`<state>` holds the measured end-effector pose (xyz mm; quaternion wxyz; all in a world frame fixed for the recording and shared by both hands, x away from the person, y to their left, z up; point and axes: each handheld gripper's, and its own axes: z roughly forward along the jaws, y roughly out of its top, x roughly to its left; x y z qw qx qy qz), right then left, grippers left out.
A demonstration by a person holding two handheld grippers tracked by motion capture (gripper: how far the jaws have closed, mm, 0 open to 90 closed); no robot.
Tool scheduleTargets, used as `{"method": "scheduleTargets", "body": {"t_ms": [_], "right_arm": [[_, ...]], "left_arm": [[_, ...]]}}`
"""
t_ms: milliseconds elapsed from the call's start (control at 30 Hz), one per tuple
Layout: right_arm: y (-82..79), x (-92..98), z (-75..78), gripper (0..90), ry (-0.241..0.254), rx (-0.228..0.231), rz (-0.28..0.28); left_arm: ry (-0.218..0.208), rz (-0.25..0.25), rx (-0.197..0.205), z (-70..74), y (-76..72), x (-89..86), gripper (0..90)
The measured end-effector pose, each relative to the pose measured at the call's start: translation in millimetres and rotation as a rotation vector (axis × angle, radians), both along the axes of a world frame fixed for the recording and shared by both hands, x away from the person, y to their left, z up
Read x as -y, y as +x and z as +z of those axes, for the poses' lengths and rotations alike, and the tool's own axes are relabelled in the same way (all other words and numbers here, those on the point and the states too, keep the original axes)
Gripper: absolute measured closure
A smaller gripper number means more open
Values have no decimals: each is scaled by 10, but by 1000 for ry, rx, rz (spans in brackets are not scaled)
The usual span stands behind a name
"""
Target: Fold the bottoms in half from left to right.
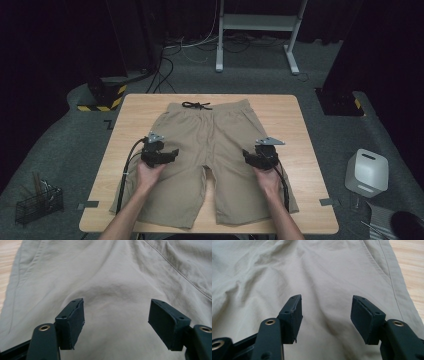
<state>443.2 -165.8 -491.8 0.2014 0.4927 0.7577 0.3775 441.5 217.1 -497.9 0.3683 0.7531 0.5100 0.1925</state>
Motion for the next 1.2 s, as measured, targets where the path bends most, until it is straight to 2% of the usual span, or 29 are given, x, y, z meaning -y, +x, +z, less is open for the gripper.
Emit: {"method": "scheduleTargets", "body": {"t_ms": [133, 200, 300, 433, 533, 633, 700, 733, 767, 900, 1000, 1200], "right_arm": [[79, -61, 2, 427, 1, 3, 0], [121, -87, -18, 420, -6, -11, 5], [179, -150, -49, 409, -39, -22, 12], [256, -177, -95, 392, -51, -22, -7], [307, -169, -179, 379, -69, -42, -20], [334, -160, -214, 378, -88, -44, -30], [339, -157, -232, 374, -104, -49, -33], [342, -162, -247, 372, -110, -57, -32], [346, -169, -268, 366, -126, -69, -29], [337, -163, -281, 365, -118, -57, -21], [319, -141, -297, 364, -112, -42, -5], [278, -154, -300, 365, -108, -41, -31]], "left_arm": [[11, 2, 6, 17, 55, 44, 292], [63, -10, 5, 0, 90, 102, 286], [90, -11, -11, -46, 146, 163, 285], [88, 9, -17, -99, 196, 196, 291], [53, 47, -29, -146, 254, 178, 301], [74, 50, -47, -203, 285, 188, 300], [107, 48, -31, -229, 283, 216, 299], [109, 46, -29, -232, 284, 221, 301], [108, 47, -27, -234, 285, 220, 302], [103, 43, -8, -253, 270, 211, 302], [84, 51, 29, -290, 227, 199, 302], [83, 50, 33, -292, 206, 206, 323]]}}
